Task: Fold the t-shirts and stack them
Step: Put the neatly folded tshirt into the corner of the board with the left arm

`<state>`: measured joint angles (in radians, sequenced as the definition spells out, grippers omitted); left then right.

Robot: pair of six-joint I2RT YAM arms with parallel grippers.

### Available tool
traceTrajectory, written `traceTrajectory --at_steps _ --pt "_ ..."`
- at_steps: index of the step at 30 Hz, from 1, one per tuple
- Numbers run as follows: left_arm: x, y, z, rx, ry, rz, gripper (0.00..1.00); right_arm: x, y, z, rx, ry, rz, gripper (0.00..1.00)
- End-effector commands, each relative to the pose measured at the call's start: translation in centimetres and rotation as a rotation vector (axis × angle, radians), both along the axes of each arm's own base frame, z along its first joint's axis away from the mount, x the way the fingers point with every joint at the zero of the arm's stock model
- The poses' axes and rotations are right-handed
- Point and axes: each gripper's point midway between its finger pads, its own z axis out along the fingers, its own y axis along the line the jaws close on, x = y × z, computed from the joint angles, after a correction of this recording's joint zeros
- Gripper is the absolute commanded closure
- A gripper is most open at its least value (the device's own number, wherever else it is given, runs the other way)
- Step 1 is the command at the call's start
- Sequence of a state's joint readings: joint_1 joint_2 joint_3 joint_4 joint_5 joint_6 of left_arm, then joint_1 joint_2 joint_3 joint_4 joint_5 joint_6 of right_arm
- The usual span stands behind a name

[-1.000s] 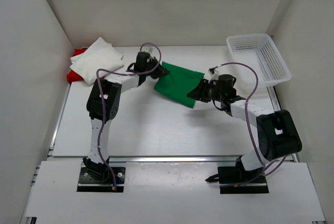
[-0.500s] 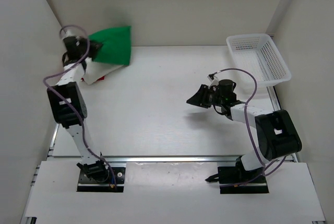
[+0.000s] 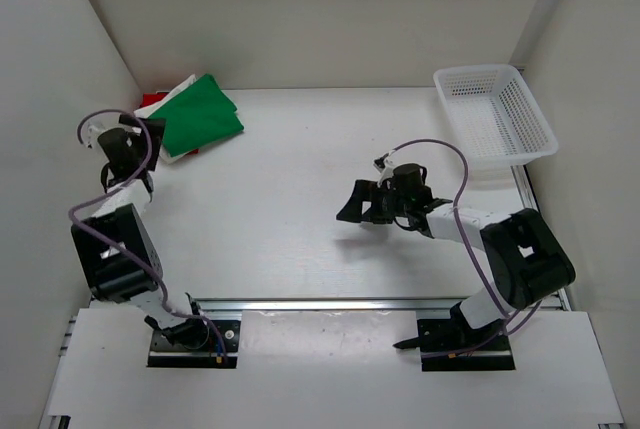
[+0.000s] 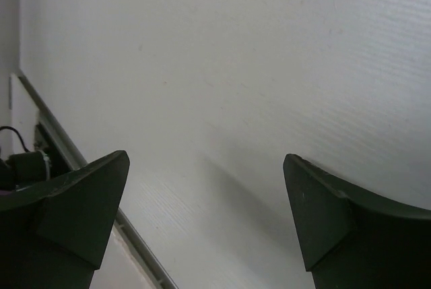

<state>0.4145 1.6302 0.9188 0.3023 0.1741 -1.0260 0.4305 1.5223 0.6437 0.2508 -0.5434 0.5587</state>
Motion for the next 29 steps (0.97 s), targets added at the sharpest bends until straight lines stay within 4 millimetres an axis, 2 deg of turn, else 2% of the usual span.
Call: traceTrajectory --at_steps 1,2,3,4,6,7,9,10,13,15,16,18,19,20,22,23,24,26,29 --pt "-0.3 -4.5 4.7 0.201 -0.077 -0.092 0.02 0.0 -0.5 -0.1 -0.105 -0.063 0.007 0.01" --pt "-0.3 -7.7 5.2 0.227 -0.083 -0.163 0.01 0.0 -0.8 -0.8 -0.143 -0.056 0.002 0.01" --pt "-0.7 -8.9 4.6 0.284 -0.049 -0.207 0.01 -0.1 -0.8 -0.6 -0.152 -0.064 -0.004 0.01" --pt "-0.8 -12.1 5.0 0.33 -0.05 -0.283 0.01 -0.1 -0.9 -0.8 -0.17 -0.061 -0.015 0.01" --pt "-2.0 -19.3 4.3 0.385 -0.015 -0.471 0.01 -0.4 -0.8 -0.9 -0.202 -0.072 -0.017 0.01" --pt "-2.4 -20.6 3.6 0.409 0.01 -0.511 0.01 -0.4 -0.6 -0.7 -0.212 -0.086 -0.012 0.01" --pt "-4.8 -26.6 1.6 0.449 0.078 -0.689 0.01 -0.9 -0.2 -0.9 -0.235 -0.085 0.007 0.0" --pt "-6.3 -28.8 0.1 0.468 0.133 -0.775 0.02 -1.1 0.0 -0.7 -0.244 -0.091 0.011 0.0" --pt "-10.7 -32.9 -2.9 0.444 0.165 -0.978 0.02 -1.7 -0.4 -1.2 -0.255 -0.085 0.004 0.01" --pt "-12.9 -33.3 -4.7 0.417 0.182 -1.024 0.01 -2.0 -0.9 -1.1 -0.252 -0.087 -0.008 0.01" --pt "-14.1 -32.7 -5.4 0.407 0.189 -1.024 0.02 -1.8 -1.2 -0.9 -0.246 -0.095 -0.027 0.01" --pt "-16.0 -32.5 -5.9 0.414 0.184 -1.057 0.01 -2.6 -2.2 -1.1 -0.245 -0.096 -0.036 0.01" --pt "-16.5 -32.1 -5.4 0.431 0.17 -1.051 0.01 -2.5 -2.3 -0.7 -0.233 -0.113 -0.046 0.0" --pt "-17.1 -31.4 -6.1 0.438 0.193 -1.037 0.02 -2.4 -2.4 -0.4 -0.229 -0.123 -0.051 0.01" --pt "-17.5 -30.5 -4.5 0.422 0.119 -1.017 0.01 -2.5 -3.0 -0.2 -0.219 -0.126 -0.077 0.01" --pt "-17.8 -30.1 -4.6 0.416 0.113 -1.009 0.01 -2.5 -3.1 0.0 -0.216 -0.128 -0.084 0.01" --pt "-17.6 -29.5 -3.8 0.431 0.083 -0.984 0.02 -2.4 -3.3 0.1 -0.215 -0.135 -0.091 0.01" --pt "-18.3 -28.3 -3.7 0.452 0.074 -0.962 0.01 -2.3 -4.0 0.3 -0.215 -0.145 -0.124 0.01" --pt "-18.1 -27.7 -3.3 0.474 0.084 -0.943 0.01 -2.4 -4.2 0.5 -0.199 -0.171 -0.122 0.01"
